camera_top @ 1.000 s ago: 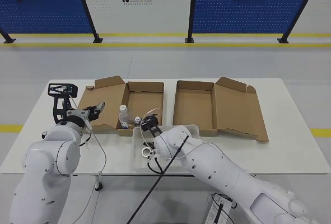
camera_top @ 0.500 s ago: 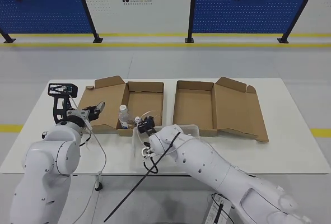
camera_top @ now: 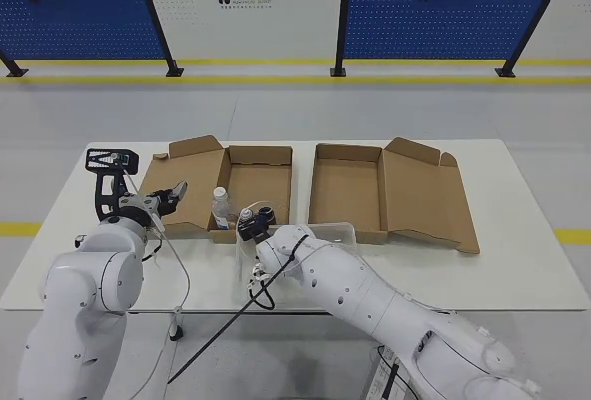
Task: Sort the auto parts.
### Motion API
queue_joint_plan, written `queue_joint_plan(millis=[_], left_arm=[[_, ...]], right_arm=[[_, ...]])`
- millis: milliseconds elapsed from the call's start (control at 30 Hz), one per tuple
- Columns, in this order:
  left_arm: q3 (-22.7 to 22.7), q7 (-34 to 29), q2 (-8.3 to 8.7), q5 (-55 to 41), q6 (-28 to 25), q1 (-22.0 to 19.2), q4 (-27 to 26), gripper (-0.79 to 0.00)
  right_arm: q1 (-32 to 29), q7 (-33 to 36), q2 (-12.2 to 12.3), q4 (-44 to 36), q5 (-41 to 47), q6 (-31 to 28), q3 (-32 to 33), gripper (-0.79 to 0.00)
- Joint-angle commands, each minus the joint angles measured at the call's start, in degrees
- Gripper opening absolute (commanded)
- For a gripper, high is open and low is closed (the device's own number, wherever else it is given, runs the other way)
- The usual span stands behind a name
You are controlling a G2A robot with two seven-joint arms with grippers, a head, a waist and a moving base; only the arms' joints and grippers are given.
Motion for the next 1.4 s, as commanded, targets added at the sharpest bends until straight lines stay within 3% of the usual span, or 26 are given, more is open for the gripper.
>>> queue_joint_plan(millis=[0,500,733,933,1167,1367], left_arm=[[0.00,0.00,0.00,0.00,0.00,0.00,0.00,0.000],[0.00,0.00,0.00,0.00,0.00,0.00,0.00,0.000],[0.00,0.00,0.00,0.00,0.00,0.00,0.00,0.000],[0.00,0.00,0.00,0.00,0.00,0.00,0.00,0.000],[0.00,0.00,0.00,0.00,0.00,0.00,0.00,0.000],[0.00,0.00,0.00,0.00,0.00,0.00,0.00,0.000]], right_arm=[[0.14,-0.55,-0.57,1.07,0.12,-0.15,-0.19,-0.437],[0.21,-2.62,-3.78,6.34,0.46,0.25,-0.24,-0.462],[-0.13,-2.71,-4.46,7.81,-0.12,0.07,0.19,-0.533],[-0.60,-2.81,-4.96,8.96,-0.40,-0.45,0.76,-0.493],[-0.89,-2.94,-5.33,9.73,-0.95,-0.83,1.51,-0.502],[-0.71,-2.66,-5.48,9.56,-1.89,-1.57,2.34,-0.631]])
